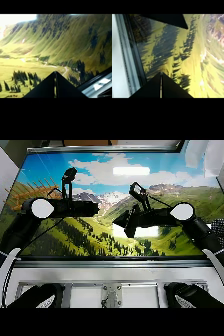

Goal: Fold the clothes and pants, and hang the long-sleeved shirts on hangers.

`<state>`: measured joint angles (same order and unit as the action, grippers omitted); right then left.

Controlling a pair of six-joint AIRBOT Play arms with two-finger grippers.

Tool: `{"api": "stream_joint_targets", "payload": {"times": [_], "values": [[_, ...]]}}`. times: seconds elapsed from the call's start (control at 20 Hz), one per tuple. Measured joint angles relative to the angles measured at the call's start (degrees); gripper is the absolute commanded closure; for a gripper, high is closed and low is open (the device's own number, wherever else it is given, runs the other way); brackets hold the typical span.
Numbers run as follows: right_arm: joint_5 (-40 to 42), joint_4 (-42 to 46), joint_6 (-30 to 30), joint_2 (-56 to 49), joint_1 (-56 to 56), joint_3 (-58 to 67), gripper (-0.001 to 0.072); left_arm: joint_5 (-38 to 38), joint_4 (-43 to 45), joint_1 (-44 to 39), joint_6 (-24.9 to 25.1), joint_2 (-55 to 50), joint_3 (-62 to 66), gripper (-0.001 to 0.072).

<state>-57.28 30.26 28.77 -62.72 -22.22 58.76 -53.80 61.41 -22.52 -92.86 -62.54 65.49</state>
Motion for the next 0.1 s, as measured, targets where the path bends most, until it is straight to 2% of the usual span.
{"api": "stream_joint_targets", "payload": {"times": [0.1], "values": [[0.00, 0.00, 0.00, 0.00, 0.00, 0.00, 0.0688, 0.00, 0.00, 0.00, 0.00, 0.00, 0.00, 0.0691]]}}
